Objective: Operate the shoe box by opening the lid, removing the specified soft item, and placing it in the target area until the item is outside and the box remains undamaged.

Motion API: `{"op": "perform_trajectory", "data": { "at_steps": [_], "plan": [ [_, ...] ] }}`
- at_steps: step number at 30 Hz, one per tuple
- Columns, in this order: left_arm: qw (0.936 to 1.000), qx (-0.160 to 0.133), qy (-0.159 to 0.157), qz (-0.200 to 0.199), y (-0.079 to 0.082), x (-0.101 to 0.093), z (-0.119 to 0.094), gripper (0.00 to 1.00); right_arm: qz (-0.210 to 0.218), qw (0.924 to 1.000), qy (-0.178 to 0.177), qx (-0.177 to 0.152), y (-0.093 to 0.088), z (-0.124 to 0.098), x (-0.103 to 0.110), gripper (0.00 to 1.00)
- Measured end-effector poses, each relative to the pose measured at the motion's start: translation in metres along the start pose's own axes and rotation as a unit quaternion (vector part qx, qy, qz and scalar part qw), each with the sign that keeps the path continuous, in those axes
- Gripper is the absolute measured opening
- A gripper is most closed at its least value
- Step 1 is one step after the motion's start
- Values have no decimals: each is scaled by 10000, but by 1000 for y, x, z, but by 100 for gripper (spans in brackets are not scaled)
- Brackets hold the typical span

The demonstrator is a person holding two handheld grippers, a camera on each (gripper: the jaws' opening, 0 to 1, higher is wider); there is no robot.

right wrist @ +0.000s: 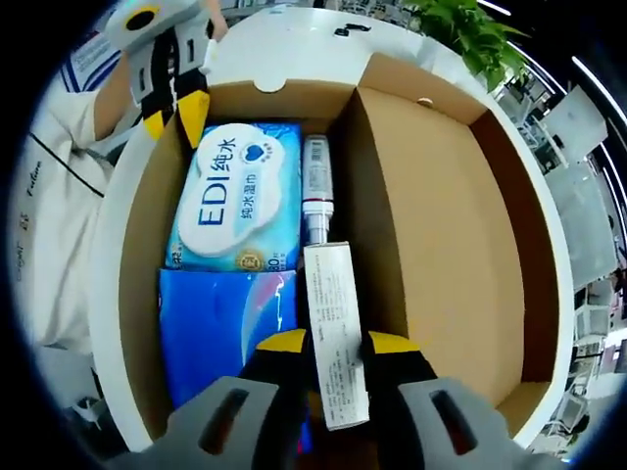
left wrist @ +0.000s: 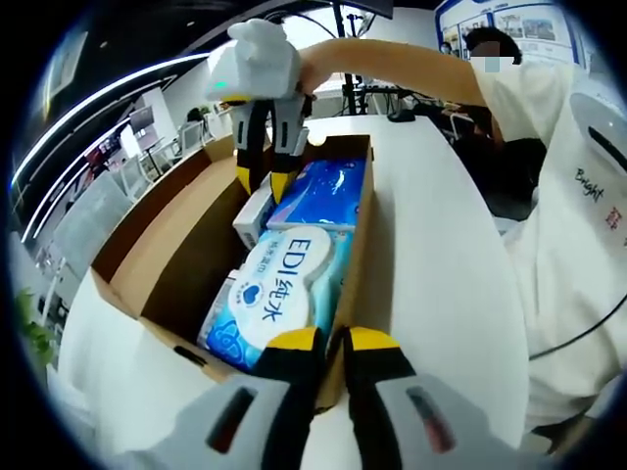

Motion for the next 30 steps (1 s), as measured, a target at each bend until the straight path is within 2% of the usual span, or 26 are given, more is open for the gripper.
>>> {"op": "perform_trajectory", "data": {
  "at_steps": [13, 22, 30],
  "plan": [
    [10000, 1, 15, -4, 0, 0, 0, 9, -3, 10000, 41, -44, -1, 2, -1, 21],
    [10000, -6, 22, 2, 0, -1, 0, 9, 63, 9999, -57, -133, -1, 2, -2, 19],
    [10000, -8, 15, 1, 0, -1, 1, 9, 1, 9999, -124, -9, -3, 1, 0, 19]
  ]
}}
Point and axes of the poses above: the point that each gripper's makers call its tool centre point, and the gripper's own axes: z roughly forward along the fingers, x roughly to its left, y roughly out of its top, the point moved 3 cm from there along -z, roughly backward along the fingers, and after that the axes turned 7 degrees about y, right-handed, at the moved point
